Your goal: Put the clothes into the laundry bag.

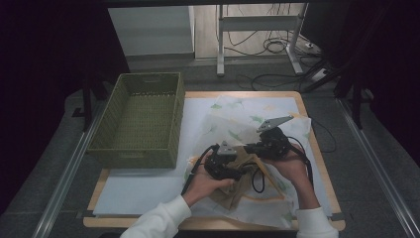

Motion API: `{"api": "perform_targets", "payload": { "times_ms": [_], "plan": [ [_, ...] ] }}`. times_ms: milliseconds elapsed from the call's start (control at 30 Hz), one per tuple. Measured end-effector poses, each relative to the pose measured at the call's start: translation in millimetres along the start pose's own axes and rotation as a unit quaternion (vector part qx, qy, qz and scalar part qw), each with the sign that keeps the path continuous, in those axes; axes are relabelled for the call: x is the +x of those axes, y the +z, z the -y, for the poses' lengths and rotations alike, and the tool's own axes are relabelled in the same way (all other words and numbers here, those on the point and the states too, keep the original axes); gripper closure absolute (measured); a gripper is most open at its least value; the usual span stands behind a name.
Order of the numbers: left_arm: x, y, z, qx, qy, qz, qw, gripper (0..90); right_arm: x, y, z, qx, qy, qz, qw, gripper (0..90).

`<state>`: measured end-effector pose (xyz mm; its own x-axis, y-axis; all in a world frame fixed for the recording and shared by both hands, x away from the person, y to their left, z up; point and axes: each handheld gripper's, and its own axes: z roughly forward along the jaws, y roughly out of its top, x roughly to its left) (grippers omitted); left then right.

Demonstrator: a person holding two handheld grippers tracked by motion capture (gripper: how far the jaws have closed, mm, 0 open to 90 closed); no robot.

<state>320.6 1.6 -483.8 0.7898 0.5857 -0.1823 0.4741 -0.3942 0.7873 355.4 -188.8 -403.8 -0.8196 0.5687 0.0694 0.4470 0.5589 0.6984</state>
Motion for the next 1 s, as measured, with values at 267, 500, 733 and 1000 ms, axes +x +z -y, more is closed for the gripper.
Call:
{"api": "perform_targets", "payload": {
  "times_ms": [267,500,733,1000],
  "plan": [
    [-9.1,-29.6,11.8,-0.011,0.031,0.017,0.9993,21.3,-1.5,0.5,1.0,-0.001,0.001,-0.001,1.0,87.5],
    [-4.8,-53.6,31.4,-0.017,0.019,0.017,0.9995,22.1,-3.9,0.9,2.5,0.0,0.005,0.001,1.0,87.5],
    [3.6,-66.5,42.7,-0.015,0.004,0.01,0.9998,26.8,-3.6,1.1,2.4,0.001,0.005,0.002,1.0,87.5],
    [7.4,-73.8,47.8,-0.014,-0.008,0.008,0.9998,27.6,-5.6,2.0,3.4,0.003,0.006,0.004,1.0,87.5]
  ]
}}
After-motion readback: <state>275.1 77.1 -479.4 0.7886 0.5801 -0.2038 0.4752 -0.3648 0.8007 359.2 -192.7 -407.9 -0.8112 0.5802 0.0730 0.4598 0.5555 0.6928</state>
